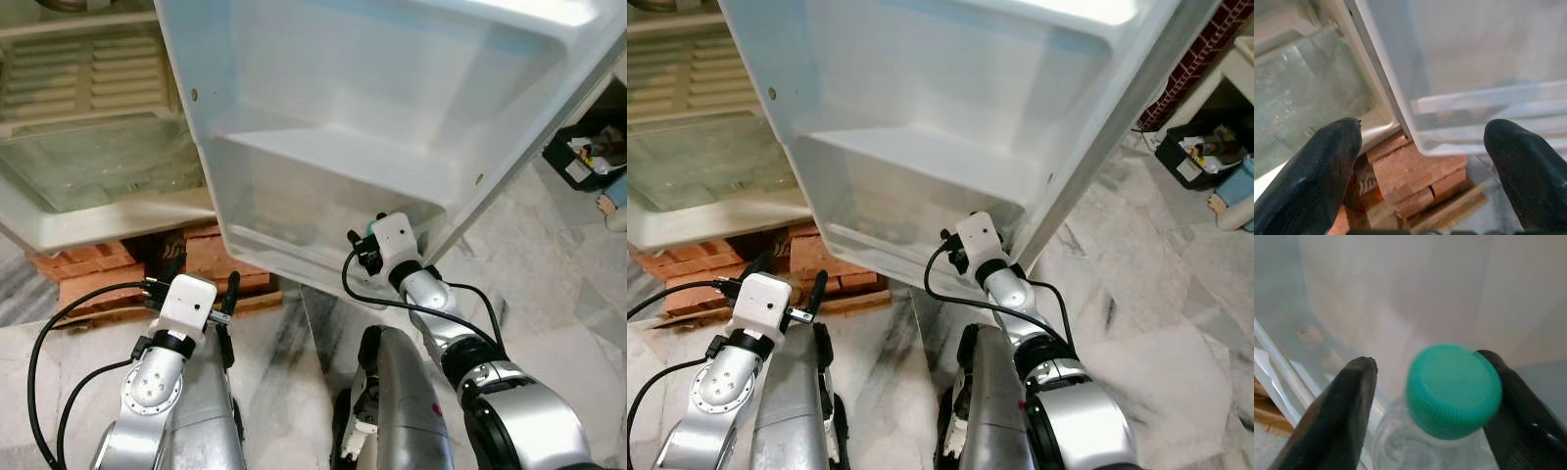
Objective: Restocking fridge
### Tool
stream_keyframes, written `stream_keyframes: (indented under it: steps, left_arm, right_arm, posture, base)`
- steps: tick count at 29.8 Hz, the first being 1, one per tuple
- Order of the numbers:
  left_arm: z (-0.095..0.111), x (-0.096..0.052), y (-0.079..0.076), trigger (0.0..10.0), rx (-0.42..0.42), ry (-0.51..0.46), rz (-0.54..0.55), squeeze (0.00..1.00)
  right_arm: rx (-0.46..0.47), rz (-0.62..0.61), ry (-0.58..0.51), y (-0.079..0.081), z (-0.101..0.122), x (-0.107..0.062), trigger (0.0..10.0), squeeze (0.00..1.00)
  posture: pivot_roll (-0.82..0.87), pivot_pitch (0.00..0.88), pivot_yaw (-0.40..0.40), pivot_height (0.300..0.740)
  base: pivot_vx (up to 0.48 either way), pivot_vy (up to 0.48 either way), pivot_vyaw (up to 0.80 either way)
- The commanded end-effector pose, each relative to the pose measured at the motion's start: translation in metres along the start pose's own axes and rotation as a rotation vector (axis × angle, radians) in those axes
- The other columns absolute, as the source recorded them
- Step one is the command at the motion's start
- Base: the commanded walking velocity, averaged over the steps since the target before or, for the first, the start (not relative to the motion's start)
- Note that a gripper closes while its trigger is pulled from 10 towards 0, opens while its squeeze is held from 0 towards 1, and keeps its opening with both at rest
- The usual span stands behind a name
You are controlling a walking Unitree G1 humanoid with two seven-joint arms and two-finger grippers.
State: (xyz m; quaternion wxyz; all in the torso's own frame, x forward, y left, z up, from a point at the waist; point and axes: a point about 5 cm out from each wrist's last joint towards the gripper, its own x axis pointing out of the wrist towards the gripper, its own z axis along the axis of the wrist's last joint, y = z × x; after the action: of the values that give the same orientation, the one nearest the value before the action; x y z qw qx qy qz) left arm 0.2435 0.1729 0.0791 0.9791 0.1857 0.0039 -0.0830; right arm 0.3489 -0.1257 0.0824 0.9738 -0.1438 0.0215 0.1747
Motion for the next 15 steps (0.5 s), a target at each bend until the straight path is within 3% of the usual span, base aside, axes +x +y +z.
stream_keyframes:
  steps: [1,8,15]
  left_arm:
    - [-0.004,0.0,-0.001,10.0,-0.007,0.012,-0.022,0.0]
    - [-0.01,0.005,0.004,10.0,-0.073,0.043,0.013,0.0]
    - [-0.018,0.0,0.005,10.0,-0.111,0.07,0.046,0.0]
  right_arm:
    - [0.011,-0.047,-0.004,-0.016,-0.004,-0.007,10.0,1.0]
    - [-0.035,-0.024,-0.091,-0.021,0.012,-0.004,10.0,1.0]
    - [-0.021,-0.025,-0.171,-0.021,0.017,-0.016,10.0,1.0]
  posture:
    - [0.11,0.134,-0.072,0.525]
    - [0.09,0.094,-0.064,0.525]
    - [0.08,0.027,-0.046,0.525]
  base:
    - [0.0,0.0,0.0]
    - [0.0,0.0,0.0]
    - [0.0,0.0,0.0]
